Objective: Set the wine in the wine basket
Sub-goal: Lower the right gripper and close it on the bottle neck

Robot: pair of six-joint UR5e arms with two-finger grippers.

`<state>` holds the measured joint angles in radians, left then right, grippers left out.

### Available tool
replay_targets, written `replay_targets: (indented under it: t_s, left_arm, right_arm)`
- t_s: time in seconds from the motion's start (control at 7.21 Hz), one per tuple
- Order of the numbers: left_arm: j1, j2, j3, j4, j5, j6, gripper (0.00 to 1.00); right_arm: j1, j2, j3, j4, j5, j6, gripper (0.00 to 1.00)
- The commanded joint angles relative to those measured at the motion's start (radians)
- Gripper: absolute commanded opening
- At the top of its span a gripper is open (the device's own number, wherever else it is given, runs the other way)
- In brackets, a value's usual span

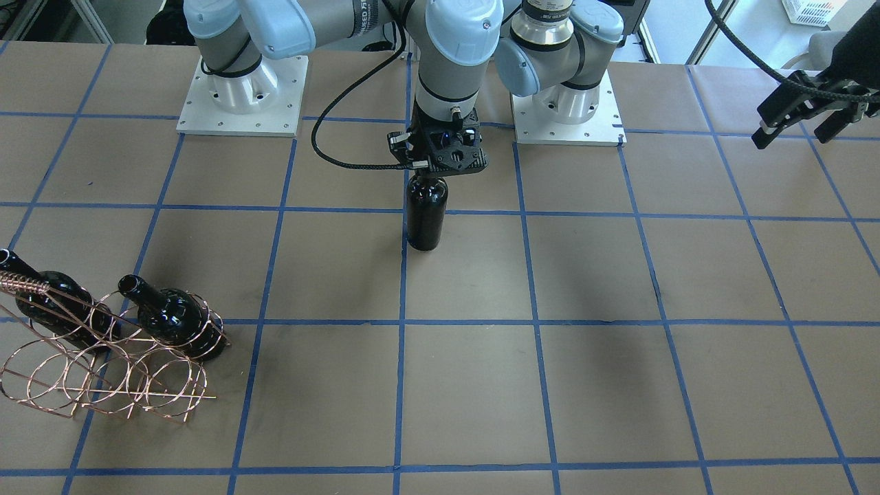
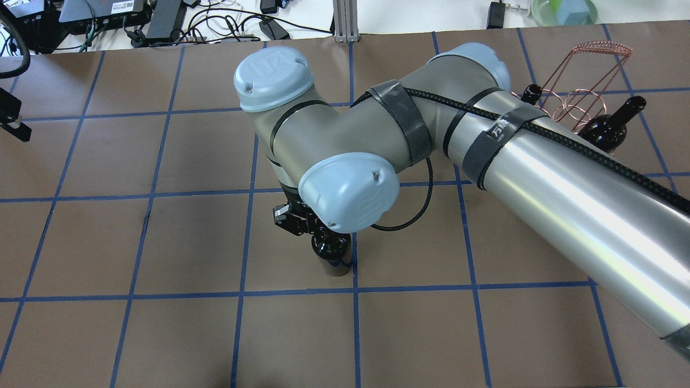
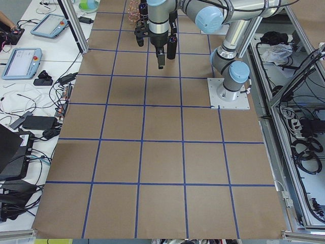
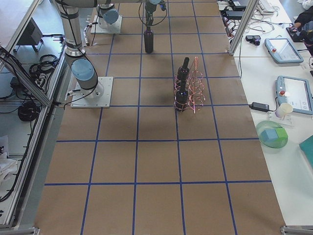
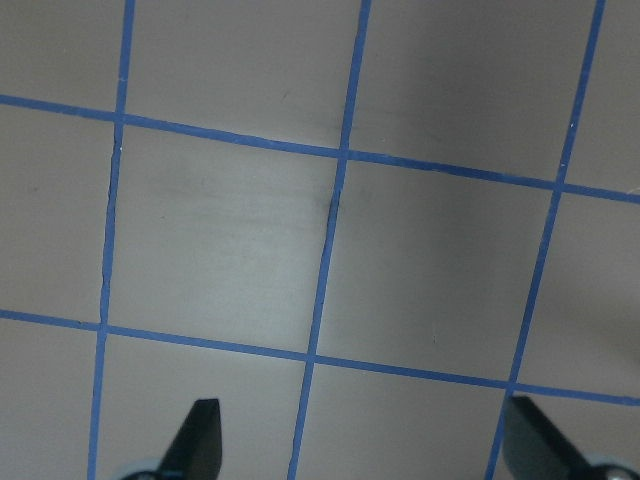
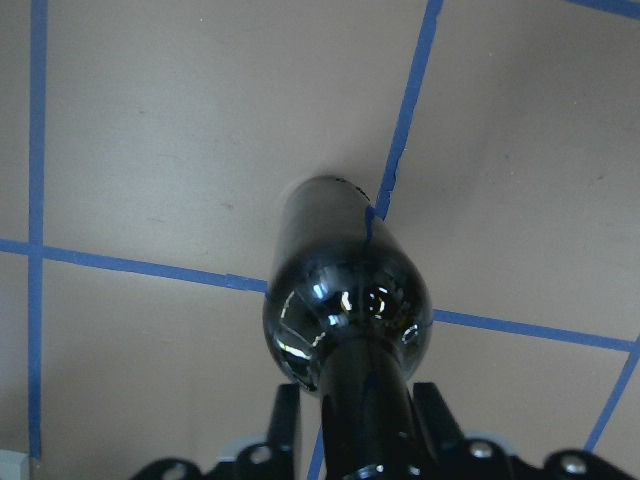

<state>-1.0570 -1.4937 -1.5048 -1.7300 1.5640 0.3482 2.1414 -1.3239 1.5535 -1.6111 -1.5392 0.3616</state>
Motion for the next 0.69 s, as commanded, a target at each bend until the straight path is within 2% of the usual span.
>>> replay_targets:
  t_s: [0.0, 0.28, 0.55]
  left_arm:
    - [0.000, 0.001, -0.002, 0.000, -0.005, 0.000, 1.00]
    - [-0.001, 0.001, -0.002, -0.002, -0.005, 0.000, 1.00]
    - [0.000, 0.004, -0.006, -0.003, -0.004, 0.000, 1.00]
  right_arm:
    - [-0.001, 0.002, -0.003, -0.003, 0.001, -0.013, 0.00]
    - [-0.017, -0.003, -0.016, -0.006, -0.009, -0.038, 0.00]
    - [-0.064, -0.012, -0.080, 0.005, -0.027, -0.087, 0.00]
